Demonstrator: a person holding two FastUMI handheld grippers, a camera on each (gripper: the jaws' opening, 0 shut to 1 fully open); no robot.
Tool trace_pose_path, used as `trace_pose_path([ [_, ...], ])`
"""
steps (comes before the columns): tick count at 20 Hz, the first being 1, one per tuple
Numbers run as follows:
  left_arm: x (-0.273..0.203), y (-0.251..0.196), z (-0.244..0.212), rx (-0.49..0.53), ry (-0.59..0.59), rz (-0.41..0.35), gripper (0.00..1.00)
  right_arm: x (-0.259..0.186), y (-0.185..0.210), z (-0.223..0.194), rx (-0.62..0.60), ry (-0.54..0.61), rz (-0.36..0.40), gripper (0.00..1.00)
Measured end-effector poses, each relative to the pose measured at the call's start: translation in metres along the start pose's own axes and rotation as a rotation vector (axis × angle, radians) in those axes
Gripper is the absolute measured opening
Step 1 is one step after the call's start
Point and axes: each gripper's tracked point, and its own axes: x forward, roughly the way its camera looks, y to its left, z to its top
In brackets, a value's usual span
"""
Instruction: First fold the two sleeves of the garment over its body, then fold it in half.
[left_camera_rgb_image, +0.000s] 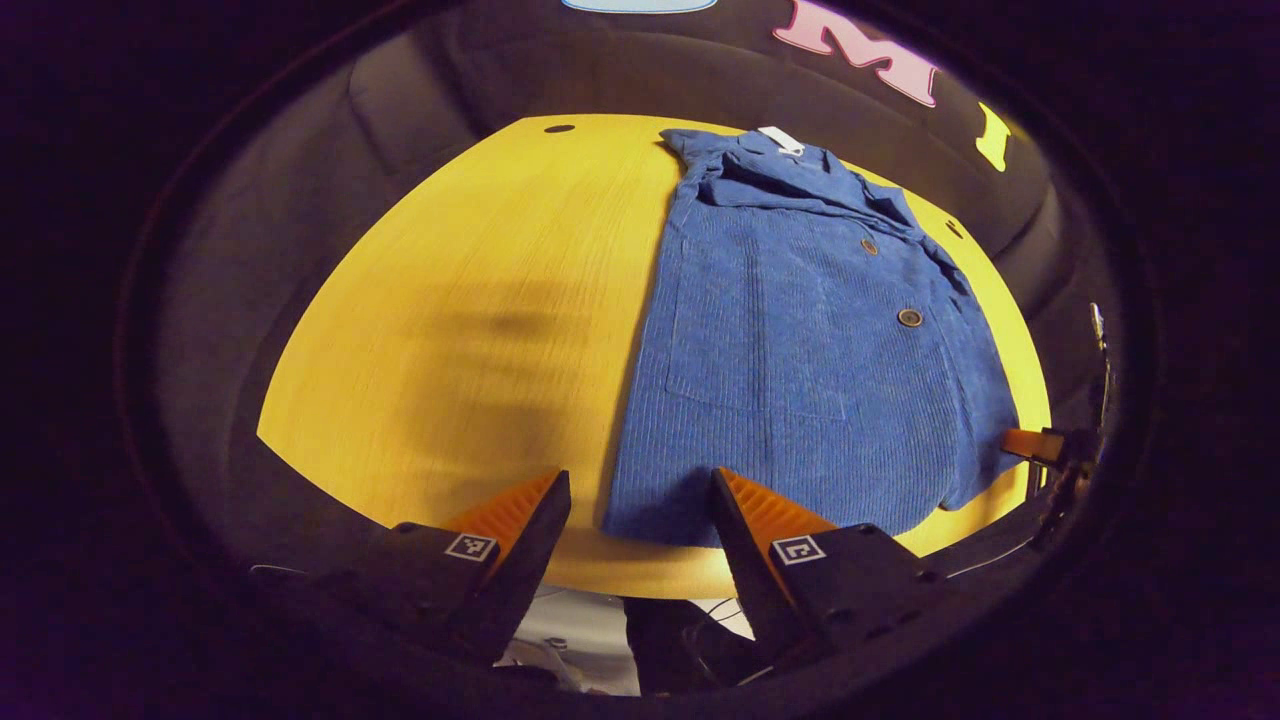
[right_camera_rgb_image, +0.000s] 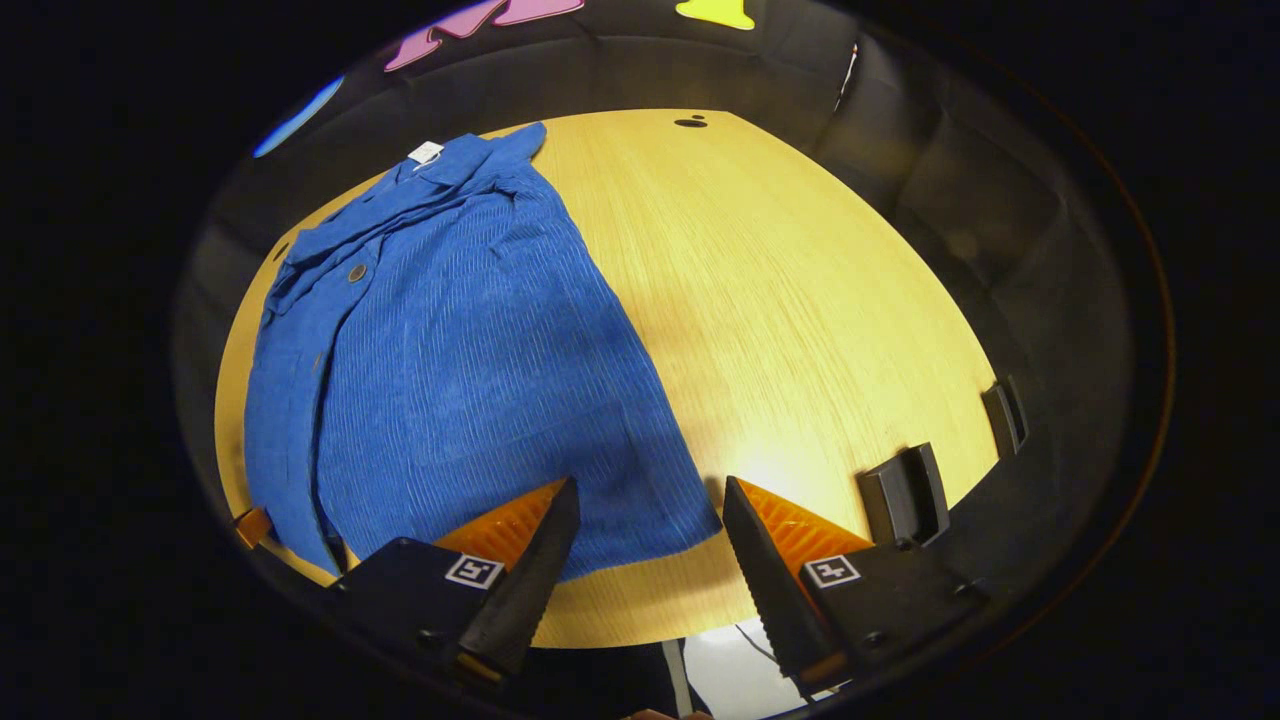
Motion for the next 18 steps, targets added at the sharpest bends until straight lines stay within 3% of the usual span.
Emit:
trace_pose_path([
  [3, 0.001, -0.012, 0.003, 0.057, 0.010, 0.016, 0.82, 0.002, 0.009, 0.000, -0.012, 0.017, 0.015, 0.75],
  [4, 0.002, -0.019, 0.002, 0.049, 0.017, 0.012, 0.74, 0.000, 0.012, -0.001, -0.017, 0.023, 0.018, 0.83],
  [5, 0.003, -0.025, 0.001, 0.032, 0.020, 0.005, 0.70, 0.000, 0.017, 0.001, -0.019, 0.022, 0.026, 0.59],
  [6, 0.004, -0.029, -0.001, 0.022, 0.020, -0.003, 0.58, 0.002, 0.026, -0.004, -0.023, 0.041, 0.047, 0.53],
  [8, 0.007, -0.042, -0.002, 0.032, 0.028, -0.054, 0.34, 0.002, 0.030, 0.001, -0.083, 0.046, 0.027, 0.23],
  [9, 0.011, -0.045, -0.002, -0.008, 0.033, -0.059, 0.35, 0.003, 0.033, 0.001, -0.136, 0.049, 0.036, 0.18],
  [10, 0.002, -0.042, 0.000, -0.029, 0.038, -0.070, 0.10, 0.001, 0.036, 0.004, -0.166, 0.042, 0.040, 0.18],
  [12, 0.004, -0.042, 0.000, -0.037, 0.039, -0.101, 0.08, 0.002, 0.036, 0.002, -0.195, 0.040, 0.033, 0.07],
  [13, 0.005, -0.044, 0.000, -0.053, 0.048, -0.122, 0.01, 0.004, 0.042, 0.003, -0.212, 0.028, 0.061, 0.07],
  [15, 0.006, -0.042, 0.001, -0.064, 0.058, -0.161, 0.01, 0.005, 0.042, 0.003, -0.226, 0.032, 0.090, 0.07],
  [17, 0.007, -0.041, 0.004, -0.082, 0.055, -0.178, 0.01, -0.002, 0.041, 0.001, -0.183, 0.059, 0.111, 0.00],
  [18, 0.006, -0.041, 0.002, -0.074, 0.058, -0.188, 0.00, 0.001, 0.042, 0.001, -0.156, 0.075, 0.123, 0.02],
])
